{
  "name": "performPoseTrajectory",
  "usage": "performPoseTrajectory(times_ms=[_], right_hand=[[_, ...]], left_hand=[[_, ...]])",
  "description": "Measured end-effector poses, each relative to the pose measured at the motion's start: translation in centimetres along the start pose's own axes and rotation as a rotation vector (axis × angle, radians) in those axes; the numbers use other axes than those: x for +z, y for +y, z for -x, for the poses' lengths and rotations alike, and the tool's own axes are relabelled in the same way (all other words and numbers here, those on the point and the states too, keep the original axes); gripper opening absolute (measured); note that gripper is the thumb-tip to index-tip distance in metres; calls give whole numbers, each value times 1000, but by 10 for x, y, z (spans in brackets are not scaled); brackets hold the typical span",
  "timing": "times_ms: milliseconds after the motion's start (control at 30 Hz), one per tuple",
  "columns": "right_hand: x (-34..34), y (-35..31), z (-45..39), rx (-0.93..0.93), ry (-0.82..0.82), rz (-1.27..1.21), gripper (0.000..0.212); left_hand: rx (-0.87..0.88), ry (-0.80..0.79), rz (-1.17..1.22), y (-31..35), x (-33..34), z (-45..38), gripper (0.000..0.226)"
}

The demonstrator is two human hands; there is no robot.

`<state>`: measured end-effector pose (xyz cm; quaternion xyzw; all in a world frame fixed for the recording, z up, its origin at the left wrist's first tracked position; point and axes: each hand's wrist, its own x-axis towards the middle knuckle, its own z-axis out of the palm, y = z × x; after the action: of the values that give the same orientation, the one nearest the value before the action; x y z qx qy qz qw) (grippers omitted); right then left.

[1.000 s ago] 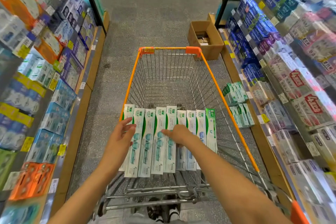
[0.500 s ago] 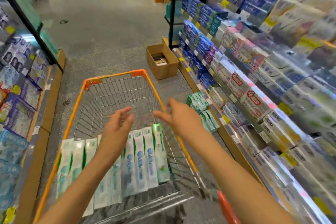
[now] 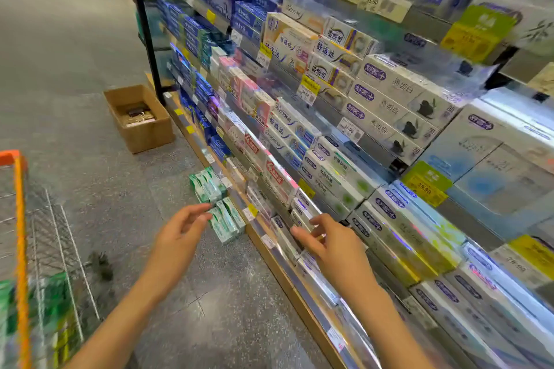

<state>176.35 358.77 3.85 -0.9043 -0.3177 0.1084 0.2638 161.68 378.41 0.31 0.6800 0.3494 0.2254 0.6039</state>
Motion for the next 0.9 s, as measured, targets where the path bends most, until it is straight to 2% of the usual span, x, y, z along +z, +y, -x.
performPoseTrajectory(times_ms=[67,200,333,500,600,767,833,900], right_hand=[[7,10,-21,13,-65,-62,75],[42,12,-64,38,-242,-122,58],[74,7,-122,123,-421,-188,56],[135,13,-239,234,-426,-251,56],[178,23,-306,324,-422,-276,46],[281,64,-403,453,-387,-301,33],[332,86,-436,443,-400,-245,19],[386,110,-470,397,-423,-188,15]], left_hand=[[-7,-3,-20,1,5,-14,24],[-37,42,-96,-16,-2,-59,22],[-83,66,-156,-52,-6,-112,22],[-222,24,-187,-110,-14,-235,19],[-290,-44,-244,-150,-15,-314,26],[-286,-195,-473,-224,0,-414,25],[-255,-266,-590,-266,10,-450,25],[-218,-322,-683,-316,24,-482,31]])
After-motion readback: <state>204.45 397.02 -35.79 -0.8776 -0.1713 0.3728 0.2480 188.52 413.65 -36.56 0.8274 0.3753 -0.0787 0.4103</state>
